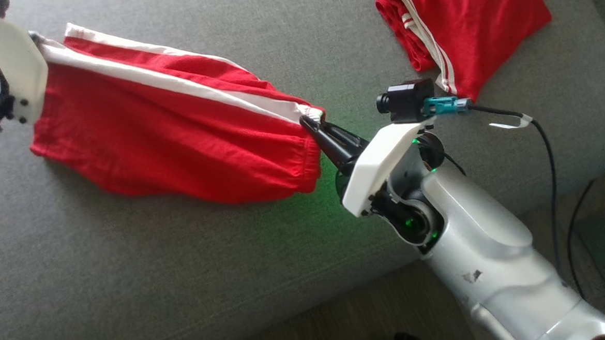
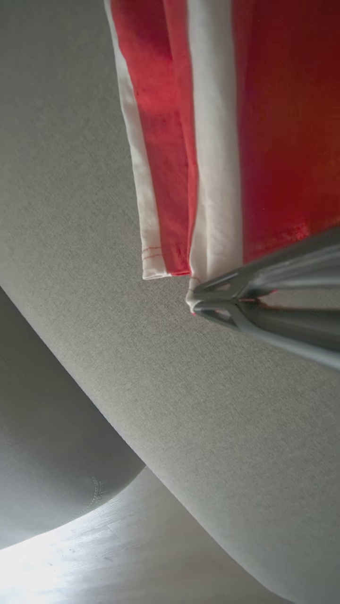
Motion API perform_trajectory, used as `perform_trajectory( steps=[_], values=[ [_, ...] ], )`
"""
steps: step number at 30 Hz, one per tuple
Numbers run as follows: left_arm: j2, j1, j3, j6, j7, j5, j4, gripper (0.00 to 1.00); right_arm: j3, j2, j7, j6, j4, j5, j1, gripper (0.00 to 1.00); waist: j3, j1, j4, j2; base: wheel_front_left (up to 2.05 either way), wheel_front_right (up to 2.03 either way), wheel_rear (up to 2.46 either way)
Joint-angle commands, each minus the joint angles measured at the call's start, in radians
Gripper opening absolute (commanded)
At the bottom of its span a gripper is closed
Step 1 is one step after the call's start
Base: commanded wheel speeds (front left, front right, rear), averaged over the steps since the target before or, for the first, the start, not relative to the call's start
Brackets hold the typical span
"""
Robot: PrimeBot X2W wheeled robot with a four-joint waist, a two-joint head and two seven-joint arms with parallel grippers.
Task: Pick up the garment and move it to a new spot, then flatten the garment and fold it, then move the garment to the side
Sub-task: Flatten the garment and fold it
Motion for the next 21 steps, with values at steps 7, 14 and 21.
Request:
perform_trajectory(
  steps=[7, 14, 21],
  values=[
    [0.022, -0.154, 0.002, -0.029, 0.023, 0.053, 0.077, 0.0, 0.018, 0.058, -0.058, 0.0, -0.006, 0.016, -0.058, 0.0, 0.044, 0.0, -0.042, 0.0, 0.0, 0.0, 0.0],
    [0.007, -0.197, -0.038, -0.049, 0.011, 0.091, 0.135, 0.0, 0.037, 0.075, -0.096, 0.0, 0.037, 0.021, -0.077, 0.0, 0.062, 0.0, -0.06, 0.0, 0.0, 0.0, 0.0],
    [-0.009, -0.218, -0.059, -0.058, -0.031, 0.108, 0.183, 0.0, 0.049, 0.086, -0.133, 0.0, 0.074, 0.03, -0.096, 0.0, 0.07, 0.0, -0.064, 0.0, 0.0, 0.0, 0.0]
  ],
)
